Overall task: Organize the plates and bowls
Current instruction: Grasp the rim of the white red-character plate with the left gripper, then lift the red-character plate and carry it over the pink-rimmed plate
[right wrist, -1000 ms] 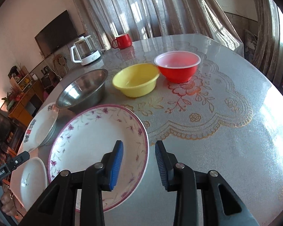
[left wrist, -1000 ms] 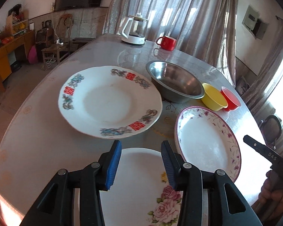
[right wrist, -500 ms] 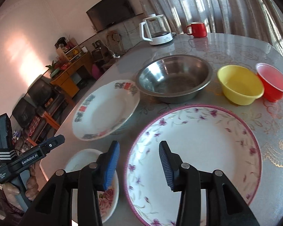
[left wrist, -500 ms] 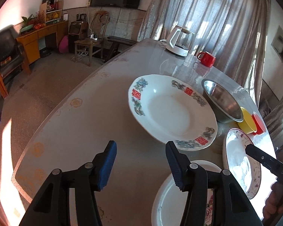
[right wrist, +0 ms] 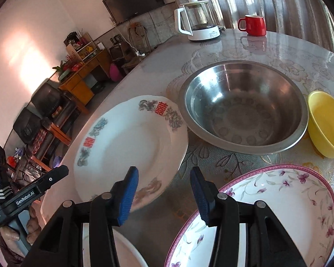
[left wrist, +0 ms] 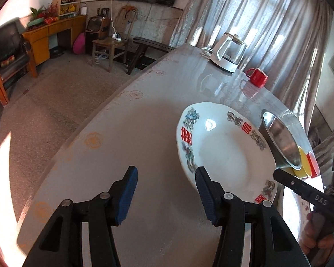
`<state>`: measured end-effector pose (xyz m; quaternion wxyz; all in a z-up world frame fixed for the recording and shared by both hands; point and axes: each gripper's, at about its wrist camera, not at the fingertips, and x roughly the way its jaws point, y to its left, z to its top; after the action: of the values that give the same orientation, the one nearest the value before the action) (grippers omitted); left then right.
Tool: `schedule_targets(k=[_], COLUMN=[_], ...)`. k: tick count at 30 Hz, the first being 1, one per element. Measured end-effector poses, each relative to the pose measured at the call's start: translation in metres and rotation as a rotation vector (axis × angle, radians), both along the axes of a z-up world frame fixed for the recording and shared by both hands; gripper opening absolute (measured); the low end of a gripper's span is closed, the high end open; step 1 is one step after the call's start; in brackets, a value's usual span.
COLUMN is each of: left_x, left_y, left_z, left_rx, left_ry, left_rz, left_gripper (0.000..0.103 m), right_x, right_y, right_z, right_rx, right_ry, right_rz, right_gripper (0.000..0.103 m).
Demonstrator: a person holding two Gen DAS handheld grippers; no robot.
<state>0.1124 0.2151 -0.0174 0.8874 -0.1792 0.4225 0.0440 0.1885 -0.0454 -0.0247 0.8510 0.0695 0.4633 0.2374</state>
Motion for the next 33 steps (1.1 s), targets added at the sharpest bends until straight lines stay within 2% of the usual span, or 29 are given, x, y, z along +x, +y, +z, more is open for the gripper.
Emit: schedule_targets(k=[8, 10, 12, 18, 20, 22, 24, 27, 30, 33], left_x=[0.037, 0.045, 0.053, 0.077, 0.077, 0.074, 0.067, 0.056, 0.047, 0.043], left_y=[-0.005, -0.008, -0.012, -0.024, -0.028, -0.028, -0.026, -0.028, -0.030, -0.027], left_z=[-0.009, -0.011, -0.012, -0.025, -0.024, -0.023, -0.023, -0.022, -0.018, -0.017], left_rx=[0.024, 0.041, 0.057, 0.070, 0.107, 0.096, 0.084, 0.100, 0.092, 0.067], left_ry=[0.012, 0.009, 0.012, 0.045, 0.044, 0.042, 0.034, 0.021, 0.006, 0.002], left_rz=[-0.054, -0.074, -0.088, -0.147, -0.146, -0.146, -0.155, -0.174, -0.187, -0.181], left_gripper=[0.053, 0.050, 0.042, 0.041, 0.040, 0.039, 0.035, 0.035, 0.034, 0.034], right_x=[0.023, 0.026, 0.028, 0.039, 0.039, 0.038, 0.037, 0.033, 0.030, 0.029], right_y=[0.010, 0.013, 0.018, 0.023, 0.025, 0.024, 0.024, 0.024, 0.024, 0.021], right_z=[-0.013, -0.014, -0.015, -0.019, -0.019, -0.018, -0.017, -0.015, -0.014, -0.013], right_rx=[0.006, 0.007, 0.005, 0.010, -0.003, 0.000, -0.017, -0.030, -0.037, -0.003], right_ry=[0.026, 0.028, 0.027, 0.071, 0.068, 0.070, 0.068, 0.059, 0.044, 0.053], right_rz=[0.019, 0.030, 0.042, 0.038, 0.037, 0.040, 0.033, 0.044, 0.055, 0.067], right_gripper=[0.049, 0.049, 0.049, 0.048, 0.048, 0.048, 0.042, 0.039, 0.038, 0.039])
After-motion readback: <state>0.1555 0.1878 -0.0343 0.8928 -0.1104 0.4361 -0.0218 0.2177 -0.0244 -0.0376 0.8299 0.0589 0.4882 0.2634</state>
